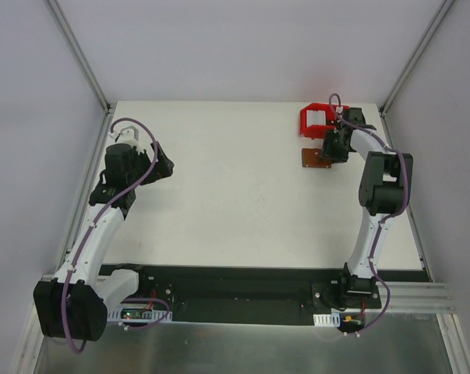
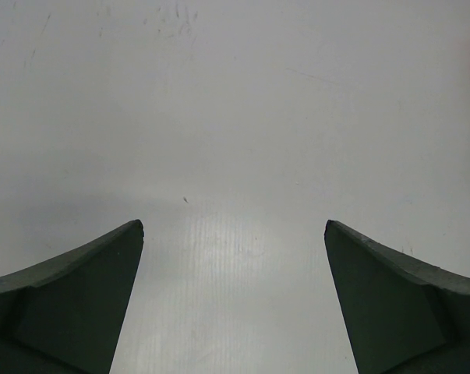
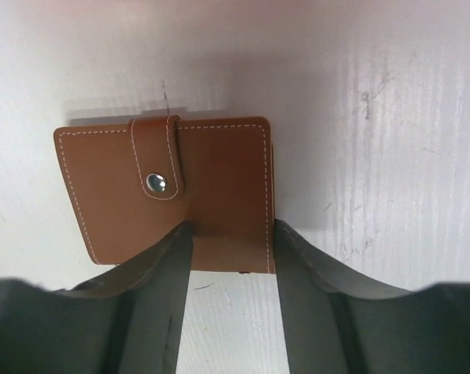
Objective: Put the credit cards into the card holder
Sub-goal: Move the card holder to the center of the board.
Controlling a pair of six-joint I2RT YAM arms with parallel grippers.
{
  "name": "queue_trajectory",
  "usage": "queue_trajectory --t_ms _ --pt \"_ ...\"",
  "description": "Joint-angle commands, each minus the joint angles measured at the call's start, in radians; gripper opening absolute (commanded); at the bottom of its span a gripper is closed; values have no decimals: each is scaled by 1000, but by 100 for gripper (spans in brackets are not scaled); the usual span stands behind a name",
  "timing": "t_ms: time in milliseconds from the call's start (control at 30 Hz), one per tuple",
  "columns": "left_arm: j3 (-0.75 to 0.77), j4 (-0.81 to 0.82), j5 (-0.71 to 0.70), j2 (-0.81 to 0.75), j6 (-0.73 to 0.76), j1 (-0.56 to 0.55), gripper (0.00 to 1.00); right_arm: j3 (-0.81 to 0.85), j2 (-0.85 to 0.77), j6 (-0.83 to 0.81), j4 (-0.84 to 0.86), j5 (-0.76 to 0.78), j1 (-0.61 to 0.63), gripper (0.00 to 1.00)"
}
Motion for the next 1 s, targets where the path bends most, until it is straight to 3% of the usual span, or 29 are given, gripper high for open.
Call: queue_trajectory --t_ms 0,200,333,733,967 --pt "15 7 40 10 11 -4 99 -8 -10 -74 -16 -18 24 42" --pt "4 7 110 30 -3 -4 99 -74 -75 -139 -31 11 100 15" --pt "6 9 167 59 -8 -4 99 -141 -123 -192 -56 40 185 9" --pt "-7 46 307 134 -19 -23 99 -347 -321 -154 -2 -44 454 12" --pt "-16 75 317 180 -26 -94 99 -298 -303 -113 16 -102 601 15"
